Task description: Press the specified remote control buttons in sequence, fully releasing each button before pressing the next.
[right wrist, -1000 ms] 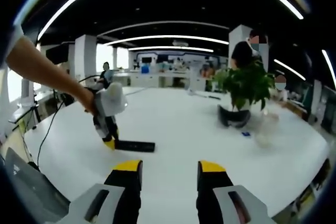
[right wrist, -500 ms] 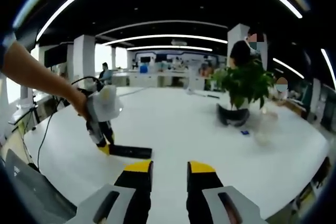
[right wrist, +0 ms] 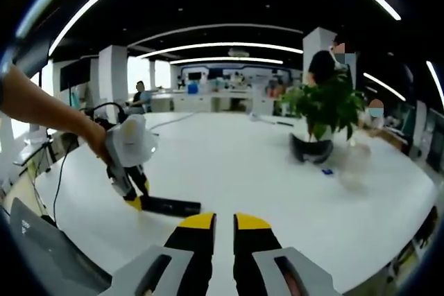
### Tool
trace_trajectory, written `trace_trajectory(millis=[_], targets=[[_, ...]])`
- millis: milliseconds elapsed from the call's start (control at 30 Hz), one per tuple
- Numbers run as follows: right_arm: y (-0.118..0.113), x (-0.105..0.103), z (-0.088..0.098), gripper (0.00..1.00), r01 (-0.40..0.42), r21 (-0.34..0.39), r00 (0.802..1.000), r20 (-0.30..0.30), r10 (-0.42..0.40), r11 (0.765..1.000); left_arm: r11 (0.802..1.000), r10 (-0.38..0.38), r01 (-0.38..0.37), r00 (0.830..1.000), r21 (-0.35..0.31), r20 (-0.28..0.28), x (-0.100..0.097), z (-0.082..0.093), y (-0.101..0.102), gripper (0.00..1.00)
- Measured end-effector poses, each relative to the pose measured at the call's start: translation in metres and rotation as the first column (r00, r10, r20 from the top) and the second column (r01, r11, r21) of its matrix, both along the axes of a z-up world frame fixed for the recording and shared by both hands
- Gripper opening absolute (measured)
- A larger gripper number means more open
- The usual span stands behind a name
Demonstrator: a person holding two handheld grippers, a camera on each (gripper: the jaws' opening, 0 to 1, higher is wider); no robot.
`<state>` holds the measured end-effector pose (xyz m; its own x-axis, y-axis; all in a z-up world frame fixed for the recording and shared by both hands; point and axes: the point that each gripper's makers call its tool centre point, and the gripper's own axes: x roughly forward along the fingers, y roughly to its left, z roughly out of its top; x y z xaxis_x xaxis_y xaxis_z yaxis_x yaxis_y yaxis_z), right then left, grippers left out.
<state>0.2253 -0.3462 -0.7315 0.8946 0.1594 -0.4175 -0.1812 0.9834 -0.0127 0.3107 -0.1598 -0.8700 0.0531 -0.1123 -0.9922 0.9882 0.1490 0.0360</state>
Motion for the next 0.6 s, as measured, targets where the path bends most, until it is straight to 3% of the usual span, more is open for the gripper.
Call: trace_trajectory(millis=[100, 600], targets=[[-0.001, 0.000, -0.001, 0.00, 0.001, -0.004, 1.000, -0.006, -0.001, 1.000, 1.000, -0.001, 0.001, 1.000, 0.002, 0.000, -0.006, 0.000, 0.000, 0.23], [0.005, -0.003, -0.005, 0.00, -0.009, 0.029, 0.999, -0.044, 0.010, 1.000, 1.000, -0.009, 0.009, 1.000, 0.001, -0.003, -0.028, 0.000, 0.002, 0.23]])
